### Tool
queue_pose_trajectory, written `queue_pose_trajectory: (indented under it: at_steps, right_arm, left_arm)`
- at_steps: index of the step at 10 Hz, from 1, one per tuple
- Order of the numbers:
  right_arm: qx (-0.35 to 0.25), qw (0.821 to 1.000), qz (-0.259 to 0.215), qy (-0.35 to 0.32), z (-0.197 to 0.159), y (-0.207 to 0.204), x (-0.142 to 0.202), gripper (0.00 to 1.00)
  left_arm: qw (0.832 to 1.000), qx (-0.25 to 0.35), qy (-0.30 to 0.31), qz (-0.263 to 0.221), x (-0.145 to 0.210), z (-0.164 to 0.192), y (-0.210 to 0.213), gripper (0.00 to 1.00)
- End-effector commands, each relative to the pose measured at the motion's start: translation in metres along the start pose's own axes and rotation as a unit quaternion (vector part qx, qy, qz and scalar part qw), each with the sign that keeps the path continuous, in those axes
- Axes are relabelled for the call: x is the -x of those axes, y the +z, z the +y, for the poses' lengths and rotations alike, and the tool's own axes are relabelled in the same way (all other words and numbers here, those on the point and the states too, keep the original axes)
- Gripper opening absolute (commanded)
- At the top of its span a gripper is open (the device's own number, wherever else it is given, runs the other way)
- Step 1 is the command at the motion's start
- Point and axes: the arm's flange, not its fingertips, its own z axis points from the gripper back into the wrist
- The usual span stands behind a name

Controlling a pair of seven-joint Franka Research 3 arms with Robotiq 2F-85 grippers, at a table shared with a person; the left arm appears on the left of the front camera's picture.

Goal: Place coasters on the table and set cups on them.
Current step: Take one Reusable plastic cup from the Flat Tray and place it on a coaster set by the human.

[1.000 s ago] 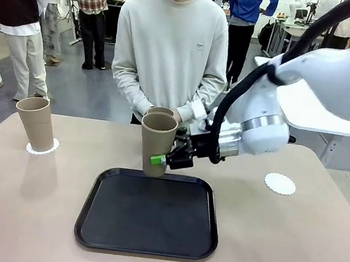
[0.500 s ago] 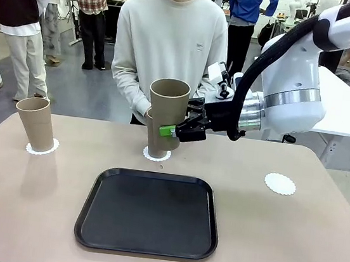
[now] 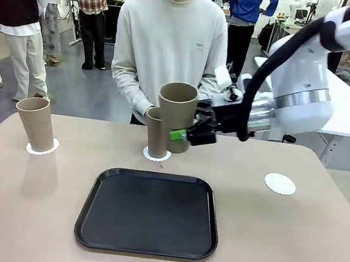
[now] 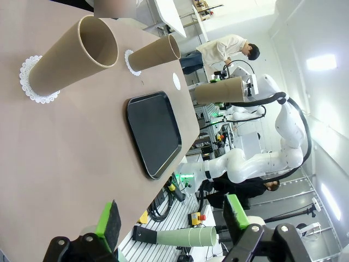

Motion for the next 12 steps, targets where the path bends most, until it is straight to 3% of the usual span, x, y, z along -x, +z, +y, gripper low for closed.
queue_pose_trajectory:
  at_steps: [1, 4, 6, 9, 12]
  right_arm:
    - [0.053, 0.998, 0.015, -0.021, 0.007, 0.079, 0.011, 0.83]
    - [0.139, 0.988, -0.025, -0.056, 0.014, 0.194, 0.039, 0.83]
    - [0.19, 0.977, -0.067, -0.069, 0.019, 0.243, 0.064, 0.83]
    - [0.255, 0.96, -0.07, -0.088, 0.039, 0.286, 0.09, 0.83]
    - [0.292, 0.948, -0.058, -0.109, 0.037, 0.293, 0.099, 0.83]
  left_arm:
    - [1.0, 0.001, -0.001, -0.003, 0.0, -0.001, 0.002, 1.0]
    - [1.0, 0.001, -0.001, -0.003, 0.0, -0.001, 0.002, 1.0]
    - [1.0, 0.001, -0.001, -0.003, 0.0, -0.001, 0.002, 1.0]
    - [1.0, 0.001, -0.001, -0.003, 0.0, -0.001, 0.002, 1.0]
    - [1.0, 0.001, -0.001, -0.003, 0.0, -0.001, 0.002, 1.0]
